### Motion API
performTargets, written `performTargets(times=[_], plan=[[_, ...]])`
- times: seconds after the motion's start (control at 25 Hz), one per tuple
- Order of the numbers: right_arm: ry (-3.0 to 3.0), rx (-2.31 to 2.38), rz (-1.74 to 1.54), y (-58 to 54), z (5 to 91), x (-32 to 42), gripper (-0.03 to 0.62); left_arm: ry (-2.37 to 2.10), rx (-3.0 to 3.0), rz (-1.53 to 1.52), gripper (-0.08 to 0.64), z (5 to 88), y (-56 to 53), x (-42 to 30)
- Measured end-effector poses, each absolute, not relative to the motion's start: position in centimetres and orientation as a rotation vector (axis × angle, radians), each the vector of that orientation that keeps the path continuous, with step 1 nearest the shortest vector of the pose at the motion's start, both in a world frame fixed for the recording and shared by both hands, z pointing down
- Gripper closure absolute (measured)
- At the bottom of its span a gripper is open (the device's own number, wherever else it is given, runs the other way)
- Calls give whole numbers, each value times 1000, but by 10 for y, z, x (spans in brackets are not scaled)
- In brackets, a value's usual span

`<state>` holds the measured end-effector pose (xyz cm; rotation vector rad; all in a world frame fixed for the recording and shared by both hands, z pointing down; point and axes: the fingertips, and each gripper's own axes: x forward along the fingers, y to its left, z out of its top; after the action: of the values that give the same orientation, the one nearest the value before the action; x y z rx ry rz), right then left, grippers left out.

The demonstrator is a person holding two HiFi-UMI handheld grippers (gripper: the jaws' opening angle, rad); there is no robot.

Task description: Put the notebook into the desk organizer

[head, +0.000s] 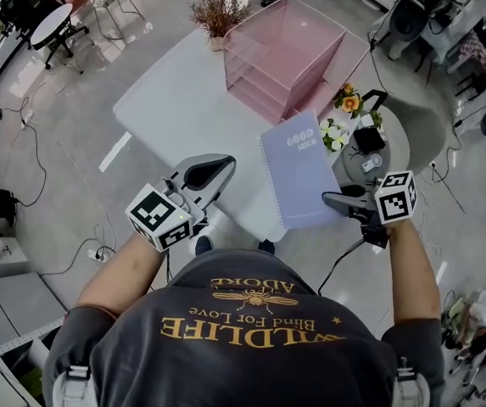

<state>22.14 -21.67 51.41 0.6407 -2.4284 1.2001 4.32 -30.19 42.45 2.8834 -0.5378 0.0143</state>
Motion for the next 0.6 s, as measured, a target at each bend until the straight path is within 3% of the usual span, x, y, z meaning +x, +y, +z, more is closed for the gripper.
performTargets(times=[0.36,0.6], plan=[[-2733,902,1026,-311,357,215,561,-576,2943,-47,558,363,-359,20],[-2766,1196,875,-420,311,235,561,-621,2947,-71,558,340,-412,14]])
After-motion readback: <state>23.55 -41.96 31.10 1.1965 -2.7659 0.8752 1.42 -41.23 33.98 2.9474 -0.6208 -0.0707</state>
